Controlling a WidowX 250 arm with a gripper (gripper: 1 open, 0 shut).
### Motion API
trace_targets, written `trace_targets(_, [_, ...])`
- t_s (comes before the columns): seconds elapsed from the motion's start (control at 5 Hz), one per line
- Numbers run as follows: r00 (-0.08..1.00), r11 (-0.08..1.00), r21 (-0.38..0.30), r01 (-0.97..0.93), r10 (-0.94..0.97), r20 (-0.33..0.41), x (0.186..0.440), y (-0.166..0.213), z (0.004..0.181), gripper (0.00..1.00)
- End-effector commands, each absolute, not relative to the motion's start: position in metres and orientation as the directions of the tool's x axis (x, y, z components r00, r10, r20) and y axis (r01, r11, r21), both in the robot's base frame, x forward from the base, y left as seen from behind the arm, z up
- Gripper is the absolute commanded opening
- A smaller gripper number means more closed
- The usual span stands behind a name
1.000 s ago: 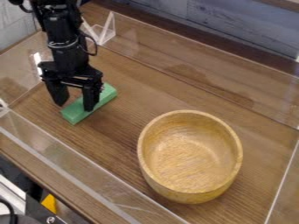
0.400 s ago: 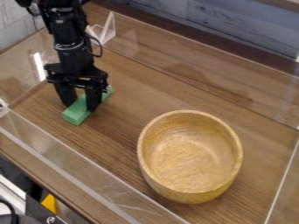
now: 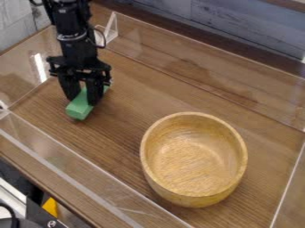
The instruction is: Put the green block in the brown bowl
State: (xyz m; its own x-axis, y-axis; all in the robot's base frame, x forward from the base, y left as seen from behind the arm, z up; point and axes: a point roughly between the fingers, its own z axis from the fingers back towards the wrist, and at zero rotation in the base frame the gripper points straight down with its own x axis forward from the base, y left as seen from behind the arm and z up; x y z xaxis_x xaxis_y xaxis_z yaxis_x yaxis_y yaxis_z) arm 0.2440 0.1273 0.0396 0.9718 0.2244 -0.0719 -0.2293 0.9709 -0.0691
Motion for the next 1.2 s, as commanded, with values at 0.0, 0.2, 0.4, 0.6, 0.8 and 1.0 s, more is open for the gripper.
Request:
trace_targets(0.0, [0.984,0.982,-0.062,-0.18,0.178,-0.028,0.254,0.122,0.058,0.0])
trace_targets(0.2, [0.991,0.989,-0.071,-0.131,0.129,-0.037,0.256,0.111,0.061,0.0])
trace_targets(0.4, [0.989,0.986,-0.079,-0.144,0.14,-0.044,0.258,0.102,0.053,0.0])
trace_targets(0.6, [0.987,0.984,-0.085,-0.157,0.153,-0.051,0.26,0.093,0.045,0.0])
trace_targets(0.8, [0.984,0.981,-0.089,-0.173,0.168,-0.056,0.26,0.088,0.049,0.0])
trace_targets(1.0, [0.981,0.978,-0.093,-0.188,0.183,-0.061,0.26,0.084,0.053,0.0])
